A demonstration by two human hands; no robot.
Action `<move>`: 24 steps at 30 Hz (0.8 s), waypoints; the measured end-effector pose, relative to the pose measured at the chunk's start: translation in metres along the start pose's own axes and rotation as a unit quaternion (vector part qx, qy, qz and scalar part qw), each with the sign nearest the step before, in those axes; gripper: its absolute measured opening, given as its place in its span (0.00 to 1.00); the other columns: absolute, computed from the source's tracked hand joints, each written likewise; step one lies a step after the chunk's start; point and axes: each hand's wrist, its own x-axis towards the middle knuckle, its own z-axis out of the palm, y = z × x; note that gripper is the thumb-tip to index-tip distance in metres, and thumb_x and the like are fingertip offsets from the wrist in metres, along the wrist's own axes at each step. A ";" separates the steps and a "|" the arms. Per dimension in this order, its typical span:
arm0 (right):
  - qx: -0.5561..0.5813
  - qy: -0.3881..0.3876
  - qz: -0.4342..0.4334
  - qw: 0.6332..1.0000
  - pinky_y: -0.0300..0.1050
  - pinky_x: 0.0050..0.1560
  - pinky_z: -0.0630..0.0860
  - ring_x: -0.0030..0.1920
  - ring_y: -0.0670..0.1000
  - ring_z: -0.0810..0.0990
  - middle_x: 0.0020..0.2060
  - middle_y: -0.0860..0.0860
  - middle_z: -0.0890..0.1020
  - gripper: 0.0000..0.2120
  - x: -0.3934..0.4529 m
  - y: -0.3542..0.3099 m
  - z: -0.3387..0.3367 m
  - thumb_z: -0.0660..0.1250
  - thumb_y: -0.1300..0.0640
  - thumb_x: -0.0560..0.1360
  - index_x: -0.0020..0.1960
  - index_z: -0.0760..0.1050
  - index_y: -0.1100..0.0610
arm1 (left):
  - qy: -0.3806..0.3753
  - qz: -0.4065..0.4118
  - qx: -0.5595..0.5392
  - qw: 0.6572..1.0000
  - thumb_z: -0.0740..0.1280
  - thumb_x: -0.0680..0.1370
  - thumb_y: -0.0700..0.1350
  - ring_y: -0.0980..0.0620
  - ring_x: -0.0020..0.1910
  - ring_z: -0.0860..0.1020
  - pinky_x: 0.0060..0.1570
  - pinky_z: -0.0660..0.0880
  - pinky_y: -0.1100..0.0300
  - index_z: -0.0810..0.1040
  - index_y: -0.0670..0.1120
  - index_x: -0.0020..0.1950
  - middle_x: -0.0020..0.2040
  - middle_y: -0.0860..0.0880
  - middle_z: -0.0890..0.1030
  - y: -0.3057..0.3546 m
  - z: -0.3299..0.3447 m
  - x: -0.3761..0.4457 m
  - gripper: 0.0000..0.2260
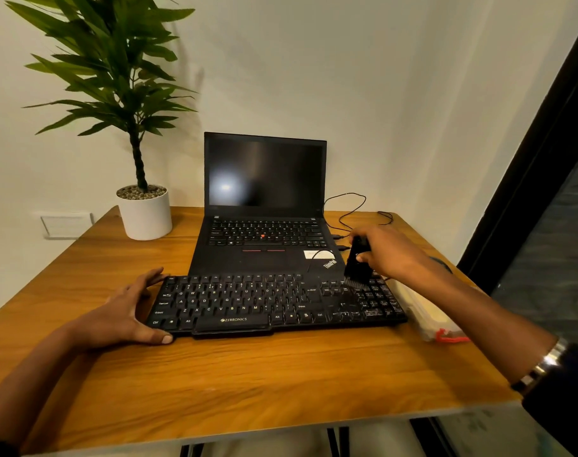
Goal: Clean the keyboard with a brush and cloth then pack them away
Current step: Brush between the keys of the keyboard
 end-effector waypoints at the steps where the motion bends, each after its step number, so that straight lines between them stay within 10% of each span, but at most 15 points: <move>1: 0.003 0.001 0.000 1.000 0.46 0.50 0.74 0.55 0.56 0.78 0.55 0.55 0.81 0.15 0.000 -0.002 0.001 0.70 0.61 0.73 0.58 0.76 0.51 | 0.000 -0.002 0.001 1.000 0.82 0.52 0.66 0.48 0.71 0.64 0.69 0.67 0.40 0.47 0.80 0.66 0.76 0.50 0.60 0.000 0.000 0.000 0.55; 7: 0.013 -0.012 -0.048 0.999 0.42 0.49 0.68 0.58 0.54 0.75 0.57 0.53 0.79 0.16 -0.004 -0.027 0.013 0.70 0.59 0.74 0.61 0.75 0.49 | -0.002 -0.002 -0.003 1.000 0.81 0.52 0.67 0.48 0.70 0.65 0.69 0.67 0.40 0.48 0.80 0.66 0.75 0.49 0.60 0.001 0.000 -0.001 0.54; 13: 0.109 -0.059 -0.038 0.991 0.38 0.38 0.75 0.39 0.47 0.80 0.53 0.50 0.78 0.14 -0.011 -0.019 0.002 0.68 0.60 0.75 0.58 0.75 0.47 | 0.001 0.003 -0.006 1.000 0.82 0.52 0.66 0.49 0.70 0.65 0.68 0.68 0.41 0.49 0.79 0.67 0.76 0.51 0.60 0.000 -0.001 0.000 0.54; 24: 0.012 -0.032 -0.024 0.999 0.44 0.48 0.72 0.56 0.54 0.77 0.55 0.51 0.80 0.15 -0.026 -0.001 -0.005 0.70 0.59 0.73 0.58 0.76 0.49 | -0.003 -0.001 -0.012 1.000 0.81 0.51 0.67 0.48 0.69 0.65 0.68 0.68 0.42 0.49 0.79 0.66 0.74 0.50 0.61 0.003 -0.001 -0.001 0.54</move>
